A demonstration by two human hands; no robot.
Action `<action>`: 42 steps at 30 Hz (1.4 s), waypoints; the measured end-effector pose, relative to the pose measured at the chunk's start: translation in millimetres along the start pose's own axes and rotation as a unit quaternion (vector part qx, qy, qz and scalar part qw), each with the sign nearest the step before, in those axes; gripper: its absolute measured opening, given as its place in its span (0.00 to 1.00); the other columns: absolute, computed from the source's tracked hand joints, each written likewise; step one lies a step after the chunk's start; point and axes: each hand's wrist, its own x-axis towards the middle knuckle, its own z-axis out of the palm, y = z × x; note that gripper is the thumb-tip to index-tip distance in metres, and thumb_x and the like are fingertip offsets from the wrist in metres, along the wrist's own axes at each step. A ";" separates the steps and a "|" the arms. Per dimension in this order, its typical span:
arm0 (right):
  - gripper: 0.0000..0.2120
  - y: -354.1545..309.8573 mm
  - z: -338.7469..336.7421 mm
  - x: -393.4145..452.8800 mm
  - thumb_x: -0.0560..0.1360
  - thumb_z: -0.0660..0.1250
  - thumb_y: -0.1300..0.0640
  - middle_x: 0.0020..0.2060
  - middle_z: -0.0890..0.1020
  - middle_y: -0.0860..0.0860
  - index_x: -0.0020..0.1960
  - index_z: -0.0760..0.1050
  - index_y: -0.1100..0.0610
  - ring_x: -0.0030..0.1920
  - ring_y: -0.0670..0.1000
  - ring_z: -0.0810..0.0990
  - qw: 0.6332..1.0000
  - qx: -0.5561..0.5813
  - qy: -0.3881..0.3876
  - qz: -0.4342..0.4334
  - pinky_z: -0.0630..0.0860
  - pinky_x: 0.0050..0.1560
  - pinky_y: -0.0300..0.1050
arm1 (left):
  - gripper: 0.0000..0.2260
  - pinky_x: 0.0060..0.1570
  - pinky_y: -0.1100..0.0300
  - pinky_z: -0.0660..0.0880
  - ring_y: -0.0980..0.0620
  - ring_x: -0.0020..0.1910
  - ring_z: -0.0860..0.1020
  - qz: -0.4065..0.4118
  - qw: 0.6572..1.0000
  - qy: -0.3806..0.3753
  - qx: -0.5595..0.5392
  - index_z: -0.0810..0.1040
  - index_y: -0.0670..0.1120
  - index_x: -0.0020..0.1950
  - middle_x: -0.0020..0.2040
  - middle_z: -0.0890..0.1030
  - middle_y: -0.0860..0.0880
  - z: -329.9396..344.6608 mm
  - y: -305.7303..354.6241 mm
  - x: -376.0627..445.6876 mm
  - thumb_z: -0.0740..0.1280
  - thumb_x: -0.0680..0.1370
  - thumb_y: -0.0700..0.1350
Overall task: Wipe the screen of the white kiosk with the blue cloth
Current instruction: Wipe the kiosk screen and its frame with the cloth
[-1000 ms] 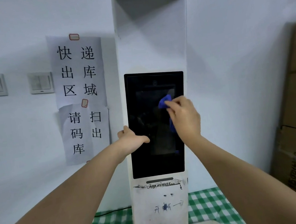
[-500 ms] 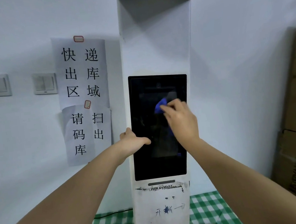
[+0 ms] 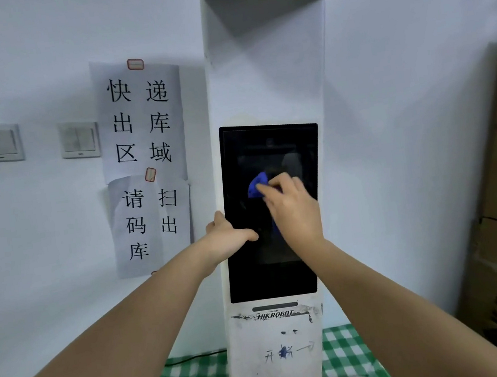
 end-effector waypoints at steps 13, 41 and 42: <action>0.23 -5.3 3.6 -2.1 0.61 0.78 0.62 0.44 0.78 0.52 0.55 0.80 0.53 0.41 0.53 0.75 0.993 -0.024 -0.045 -0.102 0.61 0.24 0.38 | 0.36 0.67 0.47 0.69 0.45 0.68 0.68 -0.004 1.000 -0.008 0.011 0.59 0.49 0.74 0.71 0.64 0.47 -4.1 -4.2 5.8 0.69 0.70 0.53; 0.26 -20.3 10.7 -11.2 0.56 0.80 0.63 0.44 0.78 0.52 0.53 0.81 0.55 0.40 0.53 0.76 0.983 -0.027 -0.062 -0.169 0.62 0.23 0.38 | 0.32 0.61 0.51 0.72 0.42 0.64 0.71 0.014 0.999 -0.012 0.045 0.62 0.49 0.71 0.66 0.68 0.45 -5.4 -4.4 4.1 0.69 0.69 0.50; 0.26 -19.4 8.7 -7.8 0.56 0.80 0.62 0.44 0.78 0.52 0.53 0.81 0.55 0.40 0.53 0.76 0.982 -0.028 -0.065 -0.174 0.62 0.23 0.38 | 0.31 0.60 0.51 0.73 0.42 0.64 0.72 0.015 0.999 -0.012 0.046 0.63 0.49 0.70 0.65 0.68 0.44 -5.6 -3.9 2.6 0.69 0.69 0.50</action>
